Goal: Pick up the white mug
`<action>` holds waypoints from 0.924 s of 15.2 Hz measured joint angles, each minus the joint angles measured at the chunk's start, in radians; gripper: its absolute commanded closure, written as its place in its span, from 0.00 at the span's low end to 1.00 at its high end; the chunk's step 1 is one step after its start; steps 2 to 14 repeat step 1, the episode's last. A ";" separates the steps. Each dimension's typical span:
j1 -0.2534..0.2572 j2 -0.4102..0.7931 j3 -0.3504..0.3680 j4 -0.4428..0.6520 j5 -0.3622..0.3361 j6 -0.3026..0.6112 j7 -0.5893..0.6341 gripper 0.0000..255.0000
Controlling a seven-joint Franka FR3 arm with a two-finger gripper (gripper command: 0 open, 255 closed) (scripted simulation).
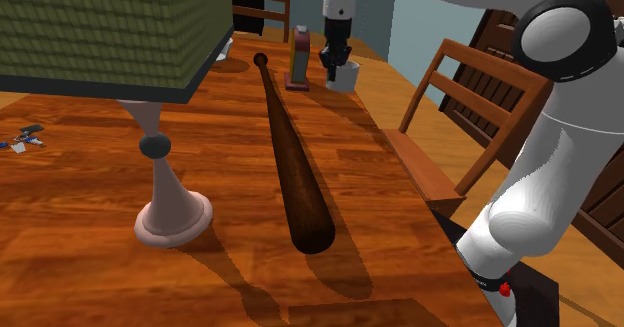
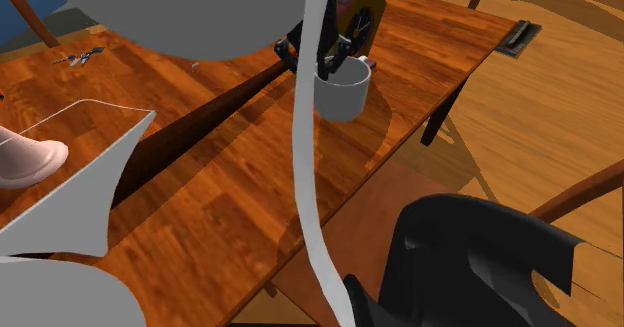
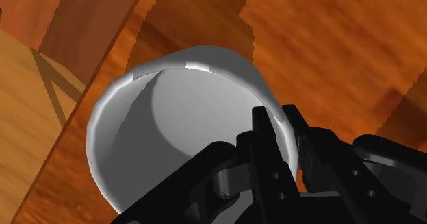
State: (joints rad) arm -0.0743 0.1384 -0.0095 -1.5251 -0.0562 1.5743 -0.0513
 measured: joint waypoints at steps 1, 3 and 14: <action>0.000 0.003 0.000 0.012 0.000 -0.009 0.000 1.00; 0.000 0.003 0.000 0.012 0.000 -0.009 0.000 1.00; 0.000 0.003 0.000 0.012 0.000 -0.009 0.000 1.00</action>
